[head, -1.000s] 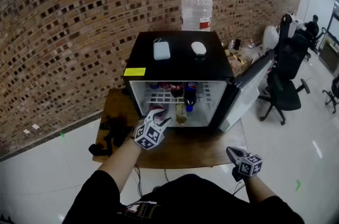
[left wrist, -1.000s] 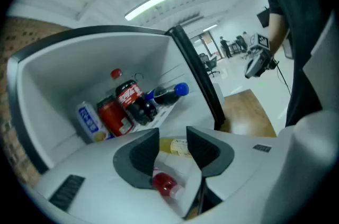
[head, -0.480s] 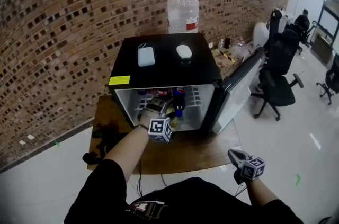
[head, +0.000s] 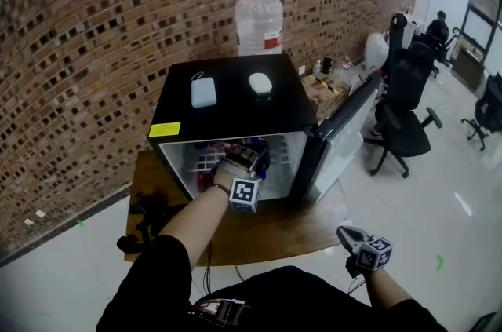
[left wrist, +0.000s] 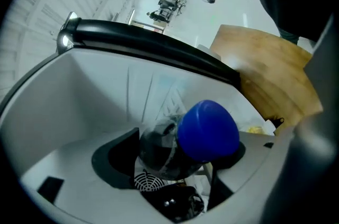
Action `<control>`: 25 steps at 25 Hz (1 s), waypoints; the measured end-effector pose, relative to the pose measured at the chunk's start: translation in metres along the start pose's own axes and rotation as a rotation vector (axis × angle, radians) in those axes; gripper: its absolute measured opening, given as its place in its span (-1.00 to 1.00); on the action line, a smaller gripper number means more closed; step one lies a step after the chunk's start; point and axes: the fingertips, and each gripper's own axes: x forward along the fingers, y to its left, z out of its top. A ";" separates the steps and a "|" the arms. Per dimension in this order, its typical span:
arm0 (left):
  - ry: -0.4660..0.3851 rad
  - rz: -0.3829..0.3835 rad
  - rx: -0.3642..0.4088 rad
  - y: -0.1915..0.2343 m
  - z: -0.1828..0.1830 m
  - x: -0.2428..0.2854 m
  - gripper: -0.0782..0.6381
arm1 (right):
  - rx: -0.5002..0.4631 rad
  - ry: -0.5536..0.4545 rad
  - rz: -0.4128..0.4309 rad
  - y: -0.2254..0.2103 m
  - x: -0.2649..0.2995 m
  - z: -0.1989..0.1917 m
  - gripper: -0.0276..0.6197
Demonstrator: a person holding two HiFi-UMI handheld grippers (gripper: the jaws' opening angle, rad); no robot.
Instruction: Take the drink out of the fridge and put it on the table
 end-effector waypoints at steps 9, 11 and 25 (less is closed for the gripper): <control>-0.038 -0.029 0.011 0.003 0.011 0.002 0.16 | 0.016 -0.003 -0.011 -0.006 -0.003 -0.002 -0.85; -0.053 -0.034 -0.017 0.007 0.017 -0.005 0.15 | 0.014 0.004 -0.010 -0.007 -0.001 -0.004 -0.85; -0.207 -0.031 -0.425 0.064 0.034 -0.094 0.09 | 0.009 0.031 0.070 0.015 0.033 -0.002 -0.85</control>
